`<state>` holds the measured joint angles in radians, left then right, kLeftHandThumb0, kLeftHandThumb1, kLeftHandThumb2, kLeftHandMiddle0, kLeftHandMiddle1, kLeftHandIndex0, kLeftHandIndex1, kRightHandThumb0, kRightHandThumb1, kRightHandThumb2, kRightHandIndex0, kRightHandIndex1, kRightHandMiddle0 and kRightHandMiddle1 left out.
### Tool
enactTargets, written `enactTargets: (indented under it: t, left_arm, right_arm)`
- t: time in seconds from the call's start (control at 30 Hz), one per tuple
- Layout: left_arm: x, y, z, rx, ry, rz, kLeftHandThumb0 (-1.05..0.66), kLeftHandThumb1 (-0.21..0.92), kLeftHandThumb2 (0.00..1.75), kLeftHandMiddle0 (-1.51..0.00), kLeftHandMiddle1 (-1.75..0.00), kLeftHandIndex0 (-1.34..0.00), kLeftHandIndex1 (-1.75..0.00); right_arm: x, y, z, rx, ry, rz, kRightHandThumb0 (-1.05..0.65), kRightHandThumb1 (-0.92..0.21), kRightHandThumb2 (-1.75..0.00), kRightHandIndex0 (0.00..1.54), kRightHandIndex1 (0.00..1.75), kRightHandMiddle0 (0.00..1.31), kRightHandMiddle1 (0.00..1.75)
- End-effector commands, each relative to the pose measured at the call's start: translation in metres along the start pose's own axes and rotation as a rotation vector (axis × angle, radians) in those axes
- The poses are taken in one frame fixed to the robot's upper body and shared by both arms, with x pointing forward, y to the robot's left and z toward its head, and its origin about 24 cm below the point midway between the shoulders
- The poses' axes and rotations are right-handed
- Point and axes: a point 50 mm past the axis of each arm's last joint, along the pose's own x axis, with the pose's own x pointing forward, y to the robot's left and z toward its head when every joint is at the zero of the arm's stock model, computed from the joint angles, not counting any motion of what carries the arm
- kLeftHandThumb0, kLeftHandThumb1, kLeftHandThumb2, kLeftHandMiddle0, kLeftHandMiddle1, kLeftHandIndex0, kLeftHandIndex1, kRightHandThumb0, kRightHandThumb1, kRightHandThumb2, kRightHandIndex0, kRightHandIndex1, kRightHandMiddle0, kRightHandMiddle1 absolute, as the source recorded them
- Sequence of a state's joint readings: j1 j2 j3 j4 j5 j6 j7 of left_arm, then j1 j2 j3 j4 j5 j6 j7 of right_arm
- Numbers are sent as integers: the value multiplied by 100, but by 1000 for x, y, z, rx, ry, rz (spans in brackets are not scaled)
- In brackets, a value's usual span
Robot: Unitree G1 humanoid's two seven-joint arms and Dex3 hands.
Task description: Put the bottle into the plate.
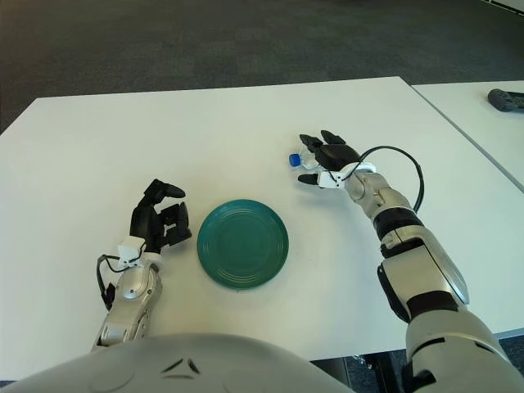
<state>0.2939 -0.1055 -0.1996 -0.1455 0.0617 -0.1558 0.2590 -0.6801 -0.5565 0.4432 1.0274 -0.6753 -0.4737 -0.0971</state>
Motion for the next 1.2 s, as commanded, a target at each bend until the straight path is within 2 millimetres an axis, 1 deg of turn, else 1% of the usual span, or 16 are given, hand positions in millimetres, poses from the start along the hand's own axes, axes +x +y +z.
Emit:
enactTargets:
  t: [0.0,0.13,0.23,0.4,0.6,0.77,0.87,0.93,1.0,1.03,1.1,1.13,1.17]
  left_arm:
    - [-2,-6,2,-57,-5,15,-49,31,132,-133,-175,-62,-175]
    - [-1,-5,2,-67,-5,12,-49,31,132,-132,-175,-62,-175]
    - [-1,-5,2,-69,-5,15,-49,31,132,-132,-175,-62,-175]
    - [0,-4,2,-73,-5,17,-49,31,133,-132,-175,-62,-175]
    - [0,-5,3,-80,-13,11,-49,31,133,-132,-175,-62,-175]
    - [0,-5,3,-85,-15,10,-49,32,131,-133,-175,-62,-175]
    - [-1,-5,4,-84,-17,8,-48,32,131,-133,-175,-61,-175]
    - [-1,-5,4,-82,-17,7,-48,32,131,-132,-175,-61,-175]
    - [-1,-5,4,-80,-17,8,-48,32,131,-132,-175,-61,-175]
    - [-1,-5,4,-79,-17,9,-48,32,131,-132,-175,-61,-175]
    - [-2,-5,4,-79,-18,11,-48,32,131,-132,-175,-61,-175]
    - [-2,-5,4,-79,-18,11,-48,32,131,-132,-175,-61,-175]
    - [-2,-5,5,-79,-18,12,-48,32,131,-132,-175,-61,-175]
  right_arm:
    - [0,8,4,21,-24,24,-105,-92,-57,10,2,3,13]
    - [-1,6,6,33,-46,9,-105,-92,-56,14,1,1,29]
    - [-1,6,6,40,-59,2,-105,-92,-55,16,2,0,35]
    - [1,7,8,47,-56,6,-105,-92,-55,18,2,0,40]
    - [7,14,4,56,28,47,-105,-92,-54,19,2,0,43]
    - [8,15,3,51,51,57,-105,-92,-53,19,2,0,44]
    - [10,16,3,46,58,59,-105,-92,-48,21,2,0,52]
    - [11,16,5,44,59,57,-104,-92,-44,25,3,0,63]
    - [11,16,5,43,56,51,-103,-92,-41,28,4,0,69]
    - [10,16,5,44,54,48,-101,-92,-38,33,8,0,88]
    - [10,16,5,44,49,32,-100,-92,-35,39,11,0,106]
    - [10,15,5,42,45,19,-98,-92,-33,39,22,0,116]
    - [10,15,5,41,41,9,-94,-92,-29,32,62,0,134]
